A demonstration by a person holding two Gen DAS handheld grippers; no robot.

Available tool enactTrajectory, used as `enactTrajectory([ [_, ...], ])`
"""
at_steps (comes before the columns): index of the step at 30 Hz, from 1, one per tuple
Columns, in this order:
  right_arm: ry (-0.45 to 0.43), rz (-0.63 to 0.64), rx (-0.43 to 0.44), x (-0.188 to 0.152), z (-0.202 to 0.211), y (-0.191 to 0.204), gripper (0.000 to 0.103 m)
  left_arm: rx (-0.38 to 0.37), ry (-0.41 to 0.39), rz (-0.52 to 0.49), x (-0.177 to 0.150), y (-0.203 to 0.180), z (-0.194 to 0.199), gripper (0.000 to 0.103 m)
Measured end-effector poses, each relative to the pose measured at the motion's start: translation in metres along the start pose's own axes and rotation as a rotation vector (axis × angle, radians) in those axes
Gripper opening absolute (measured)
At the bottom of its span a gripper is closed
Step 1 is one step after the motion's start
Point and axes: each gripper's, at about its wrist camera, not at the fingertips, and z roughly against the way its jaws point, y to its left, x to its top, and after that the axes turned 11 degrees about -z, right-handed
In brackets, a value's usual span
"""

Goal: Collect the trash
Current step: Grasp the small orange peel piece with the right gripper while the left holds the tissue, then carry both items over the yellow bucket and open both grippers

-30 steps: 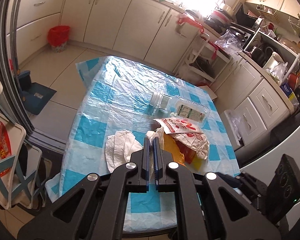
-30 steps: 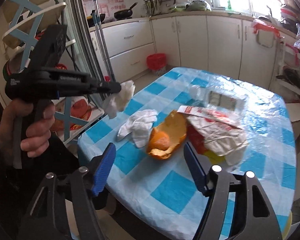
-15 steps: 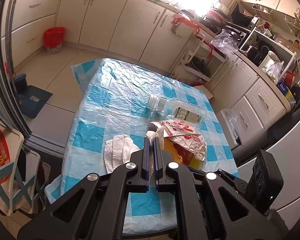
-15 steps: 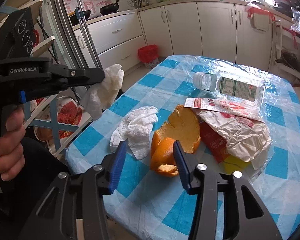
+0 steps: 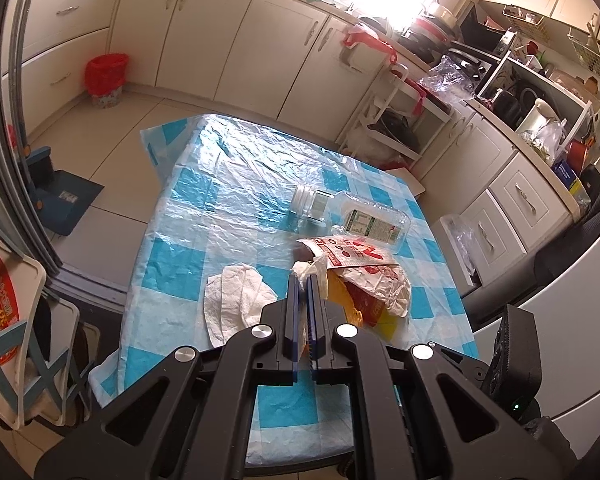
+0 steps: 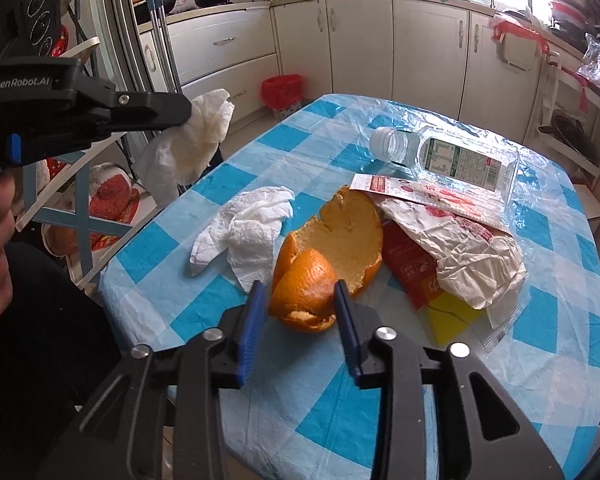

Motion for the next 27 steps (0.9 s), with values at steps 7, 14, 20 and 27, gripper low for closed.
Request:
enactTrajectory([
  [7, -0.03, 0.001, 0.023, 0.001, 0.006, 0.002, 0.014, -0.001, -0.002, 0.002, -0.001, 0.0, 0.001, 0.004],
  [14, -0.101, -0.051, 0.087, 0.005, 0.032, -0.007, 0.012, -0.005, -0.01, -0.007, -0.001, -0.004, 0.005, 0.004],
  [20, -0.146, -0.118, 0.103, 0.008, 0.051, -0.027, 0.012, -0.015, -0.007, -0.018, -0.003, -0.009, 0.003, 0.004],
  [27, -0.212, -0.151, 0.066, 0.007, 0.083, -0.055, 0.012, -0.065, -0.017, -0.039, -0.001, -0.024, 0.0, 0.004],
])
